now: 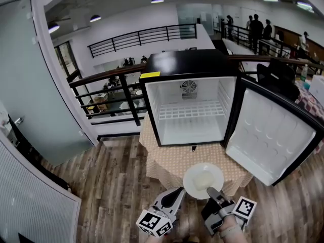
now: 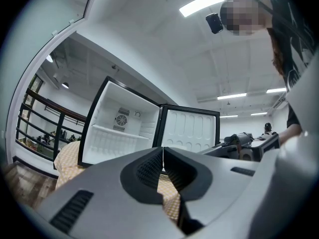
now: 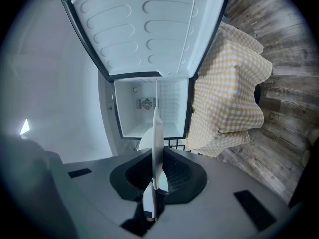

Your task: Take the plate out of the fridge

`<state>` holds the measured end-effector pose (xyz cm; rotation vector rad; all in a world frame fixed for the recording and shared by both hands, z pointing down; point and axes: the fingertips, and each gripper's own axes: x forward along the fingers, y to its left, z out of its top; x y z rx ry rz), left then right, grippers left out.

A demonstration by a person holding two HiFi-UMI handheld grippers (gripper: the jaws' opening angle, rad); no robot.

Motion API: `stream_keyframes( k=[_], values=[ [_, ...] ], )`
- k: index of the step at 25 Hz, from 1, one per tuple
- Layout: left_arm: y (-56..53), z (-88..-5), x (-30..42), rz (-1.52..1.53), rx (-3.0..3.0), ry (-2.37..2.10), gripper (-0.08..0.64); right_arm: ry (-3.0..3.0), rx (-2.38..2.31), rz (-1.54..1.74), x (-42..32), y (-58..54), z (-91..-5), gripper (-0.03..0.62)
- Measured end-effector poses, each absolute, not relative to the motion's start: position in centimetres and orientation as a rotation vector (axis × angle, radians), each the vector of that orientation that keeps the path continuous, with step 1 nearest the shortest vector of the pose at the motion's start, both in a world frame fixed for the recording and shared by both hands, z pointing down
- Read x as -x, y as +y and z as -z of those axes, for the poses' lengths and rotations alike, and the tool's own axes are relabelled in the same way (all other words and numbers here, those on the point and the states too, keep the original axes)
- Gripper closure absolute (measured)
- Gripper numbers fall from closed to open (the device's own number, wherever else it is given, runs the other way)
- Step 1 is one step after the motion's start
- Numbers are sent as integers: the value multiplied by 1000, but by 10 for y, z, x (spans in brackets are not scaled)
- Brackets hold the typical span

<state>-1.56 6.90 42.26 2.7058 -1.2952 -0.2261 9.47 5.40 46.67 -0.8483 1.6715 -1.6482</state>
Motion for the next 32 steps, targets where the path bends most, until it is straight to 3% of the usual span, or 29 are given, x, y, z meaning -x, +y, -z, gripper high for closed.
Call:
stream_keyframes(
  k=[32],
  values=[
    [65,-435,25,220,-2653,-1352,548,1666,828,1672,-91,47,-472,537]
  ],
)
